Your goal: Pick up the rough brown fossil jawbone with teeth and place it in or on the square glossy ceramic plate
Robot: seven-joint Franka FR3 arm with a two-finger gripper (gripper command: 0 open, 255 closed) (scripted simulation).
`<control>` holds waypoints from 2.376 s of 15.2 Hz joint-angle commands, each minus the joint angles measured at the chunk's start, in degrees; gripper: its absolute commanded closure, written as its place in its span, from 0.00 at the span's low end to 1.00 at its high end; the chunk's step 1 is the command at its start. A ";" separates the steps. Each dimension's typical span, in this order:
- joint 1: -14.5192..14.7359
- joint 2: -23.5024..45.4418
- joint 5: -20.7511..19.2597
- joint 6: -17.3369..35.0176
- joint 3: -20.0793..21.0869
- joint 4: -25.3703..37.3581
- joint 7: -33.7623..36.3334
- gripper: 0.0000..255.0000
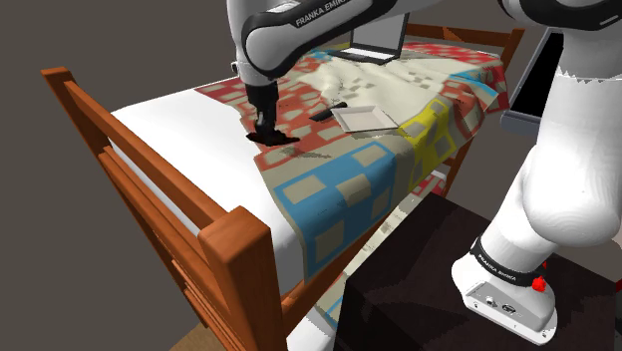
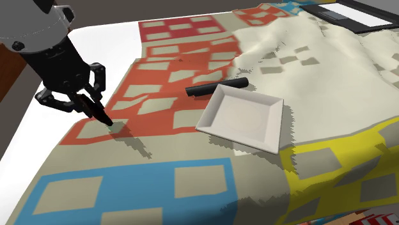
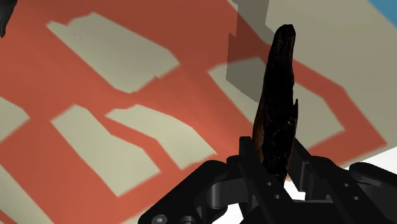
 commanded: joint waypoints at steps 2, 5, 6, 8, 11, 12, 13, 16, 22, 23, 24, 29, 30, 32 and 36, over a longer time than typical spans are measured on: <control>0.02 -0.68 0.25 -2.17 0.08 1.50 -0.24 1.00; 0.03 -1.18 0.46 -4.30 0.14 3.15 -0.50 1.00; 0.03 -1.33 0.52 -5.02 0.15 3.73 -0.58 1.00; 0.04 -1.58 0.63 -6.47 0.18 4.94 -0.74 1.00; 0.06 -1.81 0.74 -8.07 0.21 6.32 -0.91 1.00; -0.75 -3.06 1.05 -7.48 -0.21 4.63 -2.12 1.00; -1.54 -4.25 1.35 -6.93 -0.66 3.02 -3.36 1.00; -3.81 -7.51 2.12 -5.47 -2.16 -1.30 -7.15 1.00; -7.98 -12.60 3.09 -3.28 -5.72 -7.90 -15.02 1.00; -8.65 -13.26 3.19 -2.98 -6.38 -8.75 -16.36 1.00; -9.32 -13.87 3.26 -2.71 -7.04 -9.53 -17.70 1.00; -12.59 -16.11 3.45 -1.55 -10.52 -12.43 -24.46 1.00; -13.24 -16.40 3.46 -1.36 -11.24 -12.82 -25.83 1.00; -14.55 -16.81 3.46 -1.00 -12.70 -13.38 -28.57 1.00; -17.17 -16.96 3.50 -0.43 -15.63 -13.73 -34.11 1.00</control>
